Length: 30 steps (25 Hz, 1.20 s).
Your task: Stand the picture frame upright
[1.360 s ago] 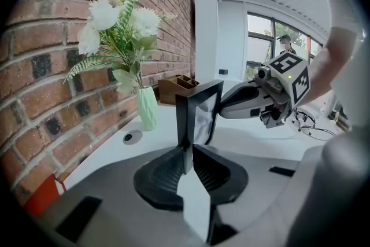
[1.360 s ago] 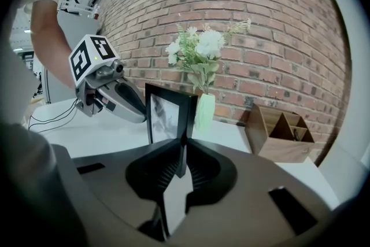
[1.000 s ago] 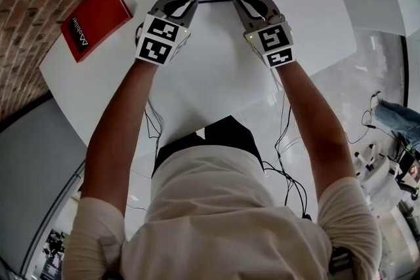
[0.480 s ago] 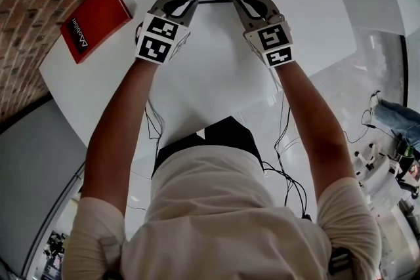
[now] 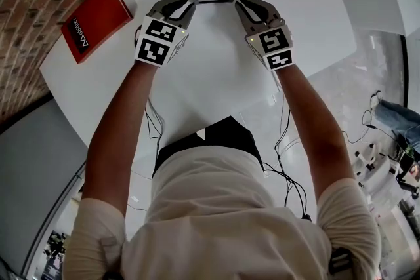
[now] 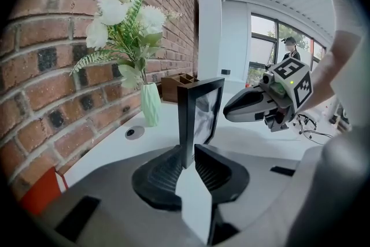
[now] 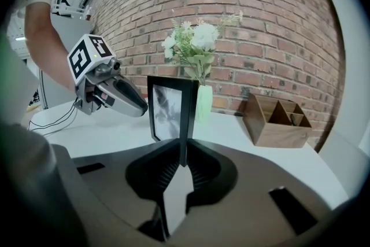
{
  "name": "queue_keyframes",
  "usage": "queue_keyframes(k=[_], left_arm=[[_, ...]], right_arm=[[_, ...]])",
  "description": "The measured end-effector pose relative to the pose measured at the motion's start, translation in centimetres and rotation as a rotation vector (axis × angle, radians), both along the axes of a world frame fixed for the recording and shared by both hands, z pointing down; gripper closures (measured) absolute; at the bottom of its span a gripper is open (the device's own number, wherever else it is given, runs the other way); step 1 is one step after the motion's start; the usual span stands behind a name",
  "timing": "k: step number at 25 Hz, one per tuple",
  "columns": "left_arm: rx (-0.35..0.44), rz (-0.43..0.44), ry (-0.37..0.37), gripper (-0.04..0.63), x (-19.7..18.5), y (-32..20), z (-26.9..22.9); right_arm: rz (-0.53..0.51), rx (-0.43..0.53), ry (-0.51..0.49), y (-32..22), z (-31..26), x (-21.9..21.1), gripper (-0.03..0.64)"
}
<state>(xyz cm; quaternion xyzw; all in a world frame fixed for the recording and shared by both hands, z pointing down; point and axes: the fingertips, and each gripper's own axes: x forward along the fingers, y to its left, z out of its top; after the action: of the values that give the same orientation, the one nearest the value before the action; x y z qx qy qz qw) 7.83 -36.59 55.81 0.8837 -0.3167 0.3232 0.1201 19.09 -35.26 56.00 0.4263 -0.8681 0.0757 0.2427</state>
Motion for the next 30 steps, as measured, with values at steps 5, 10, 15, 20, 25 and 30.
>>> queue_keyframes(k=[5,10,15,20,25,30], left_arm=[[-0.005,-0.024,0.001,0.529,-0.8,0.5,-0.2],[-0.006,-0.040,0.014,0.515,-1.4,2.0,-0.8],[-0.013,-0.051,0.056,0.503,-2.0,4.4,-1.9],[-0.017,-0.036,0.104,0.502,-2.5,8.4,-3.3],[-0.033,-0.019,0.165,0.499,-3.7,13.2,-5.1],[-0.044,0.021,0.224,0.502,-5.0,18.4,-7.6]], right_arm=[[0.009,-0.014,-0.002,1.0,0.4,0.1,0.578],[0.025,-0.020,-0.023,2.5,0.2,-0.1,0.578],[0.063,-0.031,-0.066,4.6,-0.6,-0.3,0.577],[0.099,-0.039,-0.088,8.4,-1.7,-1.1,0.577],[0.156,-0.037,-0.110,13.2,-3.3,-2.7,0.577],[0.209,-0.025,-0.132,18.3,-5.7,-4.4,0.577]])
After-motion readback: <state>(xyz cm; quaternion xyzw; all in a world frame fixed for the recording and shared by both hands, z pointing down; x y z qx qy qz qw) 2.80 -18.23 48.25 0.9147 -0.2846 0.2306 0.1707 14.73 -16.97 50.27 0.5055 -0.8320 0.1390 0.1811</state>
